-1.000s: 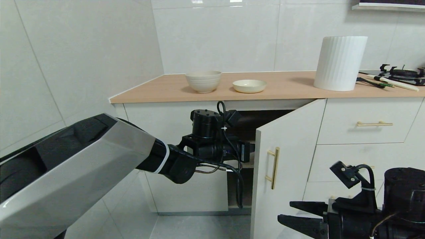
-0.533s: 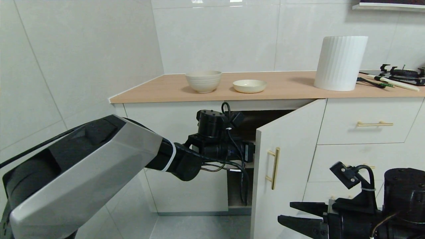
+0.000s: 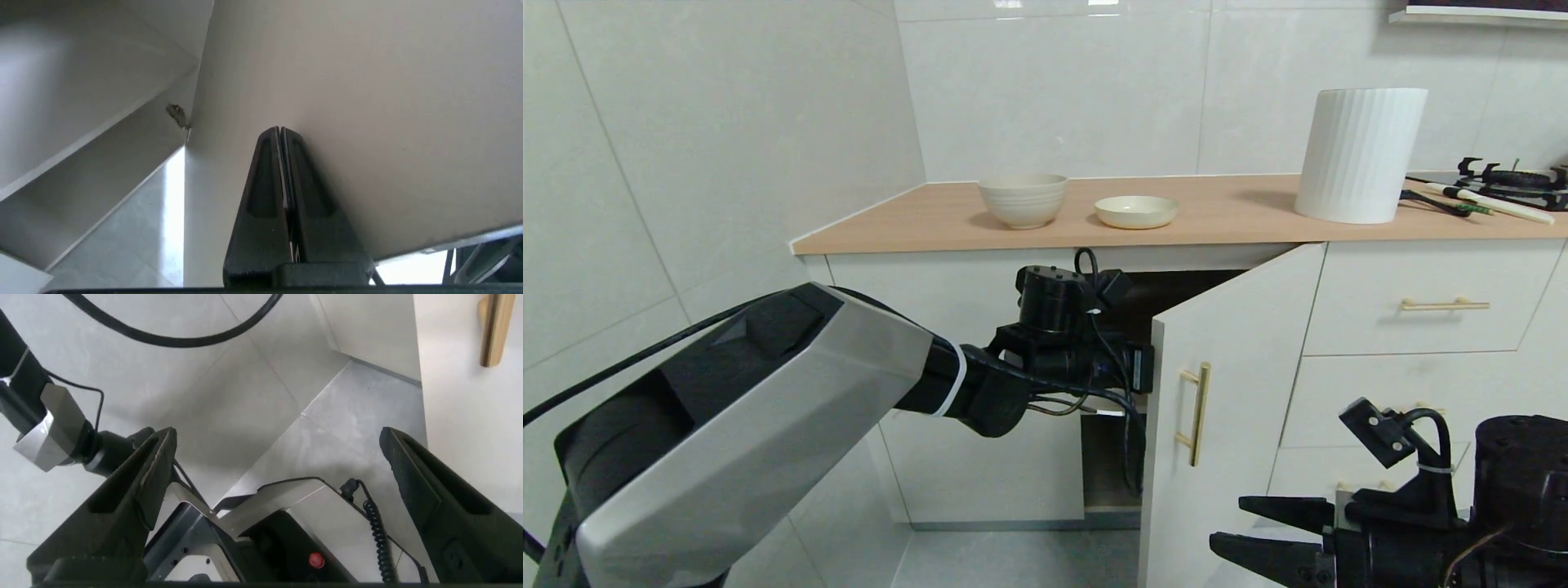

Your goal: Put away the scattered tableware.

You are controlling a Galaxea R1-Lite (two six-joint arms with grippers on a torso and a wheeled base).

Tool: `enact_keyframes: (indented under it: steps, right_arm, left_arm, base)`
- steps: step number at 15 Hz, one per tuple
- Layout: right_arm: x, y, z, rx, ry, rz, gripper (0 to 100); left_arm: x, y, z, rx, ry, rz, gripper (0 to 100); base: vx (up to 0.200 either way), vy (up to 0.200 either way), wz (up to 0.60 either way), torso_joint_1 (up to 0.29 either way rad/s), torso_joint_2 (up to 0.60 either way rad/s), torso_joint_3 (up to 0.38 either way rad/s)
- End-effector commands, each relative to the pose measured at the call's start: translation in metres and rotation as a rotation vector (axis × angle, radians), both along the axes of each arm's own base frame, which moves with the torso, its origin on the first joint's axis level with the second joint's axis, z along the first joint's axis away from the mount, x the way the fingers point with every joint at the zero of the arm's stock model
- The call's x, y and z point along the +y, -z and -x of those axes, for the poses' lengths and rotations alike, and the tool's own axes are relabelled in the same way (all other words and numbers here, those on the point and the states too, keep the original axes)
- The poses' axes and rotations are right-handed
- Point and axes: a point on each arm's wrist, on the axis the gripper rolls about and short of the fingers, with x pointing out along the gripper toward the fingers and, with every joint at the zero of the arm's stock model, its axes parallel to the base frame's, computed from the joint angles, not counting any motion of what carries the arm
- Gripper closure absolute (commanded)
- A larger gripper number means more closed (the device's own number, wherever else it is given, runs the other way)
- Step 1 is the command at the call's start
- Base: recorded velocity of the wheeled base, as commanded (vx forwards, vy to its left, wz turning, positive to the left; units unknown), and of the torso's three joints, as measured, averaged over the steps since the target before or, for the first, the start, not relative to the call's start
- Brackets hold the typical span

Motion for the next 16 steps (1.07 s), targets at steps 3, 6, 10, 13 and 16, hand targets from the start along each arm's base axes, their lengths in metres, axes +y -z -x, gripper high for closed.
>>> enact_keyframes:
  steps: [3,6,10,13,16]
  right_arm:
    - [-0.001,-0.002,0.001,-0.007,-0.001,-0.005,0]
    - [0.006,-0.013,0.031,-0.054,-0.119,-0.039,0]
    - [0.009,-0.029,0.077,-0.129,-0.316,-0.11,0]
    - [0.01,-0.027,0.075,-0.117,-0.31,-0.101,0]
    - [0.016,-0.027,0.062,-0.108,-0.276,-0.09,0]
  left_arm:
    - [-0.013,-0.001,0.012,0.008,0.036,-0.008,100]
    - [-0.058,-0.02,0.059,-0.007,0.176,-0.001,100]
    - [-0.059,-0.055,0.11,-0.035,0.263,0.007,100]
    - [-0.016,-0.073,0.108,-0.03,0.198,0.009,100]
    - [0.037,-0.085,0.09,-0.069,-0.068,-0.027,100]
  base:
    - [0.0,0.0,0.0,0.0,0.0,0.0]
    - [0.0,0.0,0.0,0.0,0.0,0.0]
    - [0.0,0.0,0.0,0.0,0.0,0.0]
    - [0.0,0.0,0.0,0.0,0.0,0.0]
    - [0.0,0.0,0.0,0.0,0.0,0.0]
